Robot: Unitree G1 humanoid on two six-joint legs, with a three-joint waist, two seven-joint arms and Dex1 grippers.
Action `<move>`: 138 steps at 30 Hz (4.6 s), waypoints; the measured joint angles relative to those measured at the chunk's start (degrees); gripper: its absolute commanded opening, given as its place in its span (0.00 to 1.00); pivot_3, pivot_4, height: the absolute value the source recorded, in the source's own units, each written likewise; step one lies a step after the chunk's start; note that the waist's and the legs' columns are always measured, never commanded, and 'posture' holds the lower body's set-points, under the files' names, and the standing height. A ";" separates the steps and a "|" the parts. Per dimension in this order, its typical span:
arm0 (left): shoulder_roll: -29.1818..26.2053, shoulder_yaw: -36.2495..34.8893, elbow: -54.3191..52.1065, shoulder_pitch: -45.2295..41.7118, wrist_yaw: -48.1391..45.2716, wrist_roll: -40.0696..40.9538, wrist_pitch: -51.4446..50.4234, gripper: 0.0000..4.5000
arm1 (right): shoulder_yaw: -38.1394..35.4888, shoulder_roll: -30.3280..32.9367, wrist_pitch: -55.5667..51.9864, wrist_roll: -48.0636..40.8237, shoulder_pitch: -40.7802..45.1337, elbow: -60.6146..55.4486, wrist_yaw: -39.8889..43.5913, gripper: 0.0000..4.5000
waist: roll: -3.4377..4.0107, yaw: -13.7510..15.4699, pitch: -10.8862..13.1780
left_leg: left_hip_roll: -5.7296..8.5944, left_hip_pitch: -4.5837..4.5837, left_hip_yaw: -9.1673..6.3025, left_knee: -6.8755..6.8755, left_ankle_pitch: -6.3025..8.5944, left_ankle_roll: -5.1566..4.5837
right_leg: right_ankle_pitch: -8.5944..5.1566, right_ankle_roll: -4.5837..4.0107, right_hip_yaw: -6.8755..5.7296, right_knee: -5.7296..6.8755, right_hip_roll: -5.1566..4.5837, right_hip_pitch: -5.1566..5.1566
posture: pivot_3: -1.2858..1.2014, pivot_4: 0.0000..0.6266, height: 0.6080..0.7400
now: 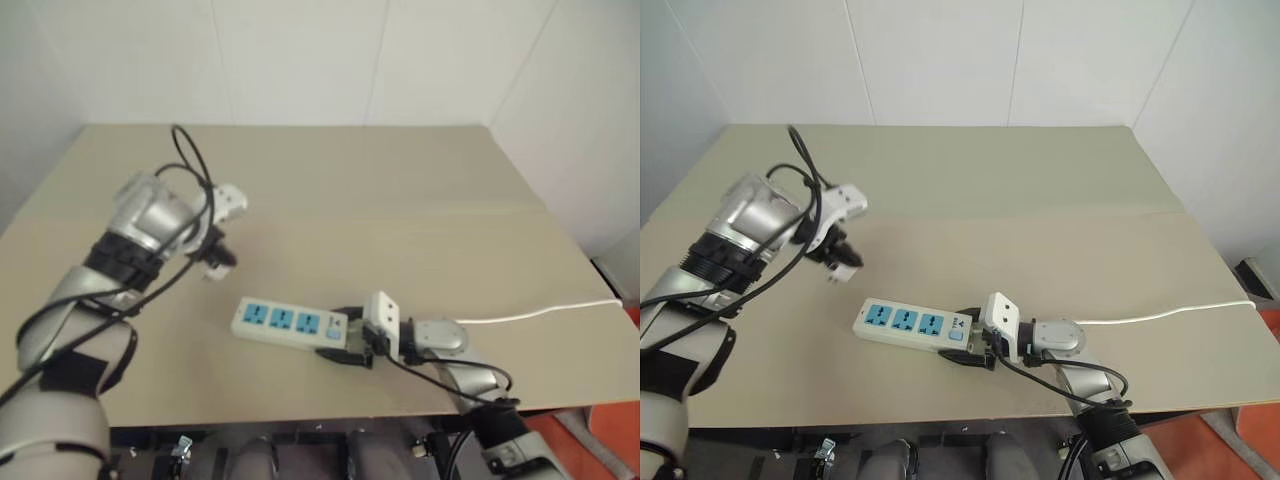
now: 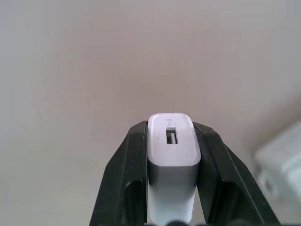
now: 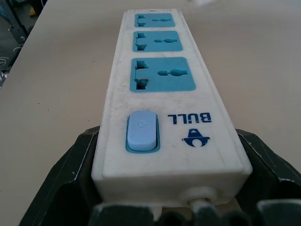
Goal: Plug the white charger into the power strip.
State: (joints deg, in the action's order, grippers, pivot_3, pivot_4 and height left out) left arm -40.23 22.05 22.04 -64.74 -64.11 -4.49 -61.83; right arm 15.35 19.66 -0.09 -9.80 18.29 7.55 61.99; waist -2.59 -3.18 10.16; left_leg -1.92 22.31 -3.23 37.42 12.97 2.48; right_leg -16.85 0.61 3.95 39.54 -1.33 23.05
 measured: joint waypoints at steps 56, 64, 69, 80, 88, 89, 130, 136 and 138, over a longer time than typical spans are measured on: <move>8.18 -15.55 -27.73 44.48 -11.90 27.89 52.97 0.23 | 1.66 -0.95 8.40 0.07 10.03 17.34 12.77 0.77 | 0.01 -0.86 -0.04 | -0.04 -1.09 0.07 0.26 0.08 -0.04 | -0.04 0.15 0.07 -0.06 0.08 -1.15 | 0.52 0.24 1.00; 8.62 -14.54 -25.73 44.68 -11.62 26.86 54.84 0.23 | 1.69 -0.94 8.43 0.11 10.03 17.44 12.77 0.77 | 0.01 -0.85 -0.04 | -0.06 -1.08 0.07 0.22 0.08 -0.04 | -0.05 0.17 0.07 -0.13 0.09 -1.15 | 0.52 0.24 1.00; 8.68 -14.34 -25.62 44.68 -11.47 26.84 55.36 0.23 | 1.69 -0.94 8.45 0.13 10.00 17.66 12.75 0.77 | 0.01 -0.86 -0.04 | -0.07 -1.08 0.07 0.20 0.08 -0.04 | -0.07 0.20 0.07 -0.18 0.09 -1.15 | 0.52 0.24 1.00; 8.96 -14.01 -25.62 44.68 -11.07 27.04 55.20 0.23 | 1.82 -0.94 8.47 0.16 9.96 17.65 12.76 0.77 | 0.01 -0.88 -0.04 | -0.08 -1.11 0.08 -0.01 0.07 -0.04 | -0.13 0.32 0.09 -0.32 0.09 -1.15 | 0.52 0.24 1.00; 8.82 -14.01 -25.73 44.71 -11.22 27.70 53.97 0.23 | 1.95 -0.94 8.50 0.16 9.96 17.62 12.78 0.77 | 0.00 -0.90 -0.05 | -0.08 -1.15 0.08 -0.14 0.07 -0.05 | -0.14 0.33 0.11 -0.40 0.10 -1.15 | 0.52 0.24 1.00; 8.65 -14.01 -25.74 44.80 -11.42 28.00 53.88 0.23 | 1.96 -0.94 8.51 0.16 9.96 17.62 12.77 0.77 | 0.00 -0.91 -0.05 | -0.08 -1.15 0.09 -0.15 0.07 -0.05 | -0.14 0.33 0.12 -0.41 0.10 -1.15 | 0.52 0.24 1.00; 6.64 -13.58 -21.90 49.88 -10.19 28.77 60.47 0.23 | 3.34 -1.17 9.12 0.26 11.02 18.57 12.39 0.77 | 0.15 -1.50 -0.23 | -0.25 -1.30 0.17 -0.54 0.06 -0.06 | -0.14 0.32 0.24 -0.55 0.24 -1.15 | 0.52 0.24 1.00; 6.23 -13.58 -22.31 50.15 -9.66 28.78 60.47 0.23 | 3.74 -1.25 9.55 0.25 11.34 18.99 12.30 0.77 | 0.16 -1.83 -0.25 | -0.25 -1.29 0.17 -0.54 0.06 -0.06 | -0.14 0.33 0.24 -0.56 0.24 -1.15 | 0.52 0.24 1.00; 6.16 -13.59 -22.49 50.37 -9.48 28.80 60.47 0.23 | 3.82 -1.25 9.58 0.24 11.38 19.02 12.27 0.77 | 0.17 -1.89 -0.26 | -0.25 -1.29 0.17 -0.54 0.06 -0.06 | -0.14 0.32 0.24 -0.57 0.24 -1.15 | 0.52 0.24 1.00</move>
State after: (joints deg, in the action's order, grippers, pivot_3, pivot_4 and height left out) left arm -34.07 8.46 -0.45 -14.37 -73.59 24.31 -1.36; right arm 19.17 18.41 9.49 -9.56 29.68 26.57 74.26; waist -2.42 -5.07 9.90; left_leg -2.17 21.02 -3.07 36.88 13.03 2.42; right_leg -17.00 0.94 4.19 38.97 -1.09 21.89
